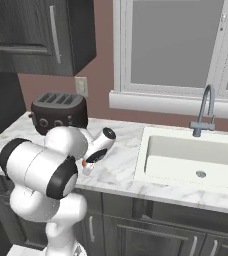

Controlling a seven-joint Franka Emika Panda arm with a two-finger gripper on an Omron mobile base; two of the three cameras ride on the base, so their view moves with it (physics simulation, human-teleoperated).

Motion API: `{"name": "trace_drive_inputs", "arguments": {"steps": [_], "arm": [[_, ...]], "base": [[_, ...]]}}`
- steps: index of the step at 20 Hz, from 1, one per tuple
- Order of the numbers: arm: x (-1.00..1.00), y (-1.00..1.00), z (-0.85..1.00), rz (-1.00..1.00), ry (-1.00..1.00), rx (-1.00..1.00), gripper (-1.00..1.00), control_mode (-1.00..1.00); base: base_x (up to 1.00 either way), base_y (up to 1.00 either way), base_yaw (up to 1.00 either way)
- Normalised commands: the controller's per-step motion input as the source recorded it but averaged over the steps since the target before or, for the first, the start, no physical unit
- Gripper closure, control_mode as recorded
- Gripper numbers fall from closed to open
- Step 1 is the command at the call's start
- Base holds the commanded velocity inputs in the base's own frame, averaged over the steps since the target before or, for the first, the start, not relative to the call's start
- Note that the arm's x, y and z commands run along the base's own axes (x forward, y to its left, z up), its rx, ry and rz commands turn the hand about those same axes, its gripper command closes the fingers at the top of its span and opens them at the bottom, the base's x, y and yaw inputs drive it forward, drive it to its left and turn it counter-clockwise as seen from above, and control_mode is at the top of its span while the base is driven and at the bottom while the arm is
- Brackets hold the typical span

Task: Gather the eggs and milk located in the vicinity of the sink area and place them right next to the bowl.

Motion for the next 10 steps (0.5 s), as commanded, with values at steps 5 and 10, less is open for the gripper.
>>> {"name": "trace_drive_inputs", "arguments": {"steps": [5, 10], "arm": [[0.22, 0.01, -0.18, 0.0, 0.0, 0.0, -1.0, -1.0], [0.15, 0.05, -0.2, 0.0, 0.0, 0.0, -1.0, -1.0]], "base": [[0.0, 0.0, 0.0], [0.0, 0.0, 0.0]]}}
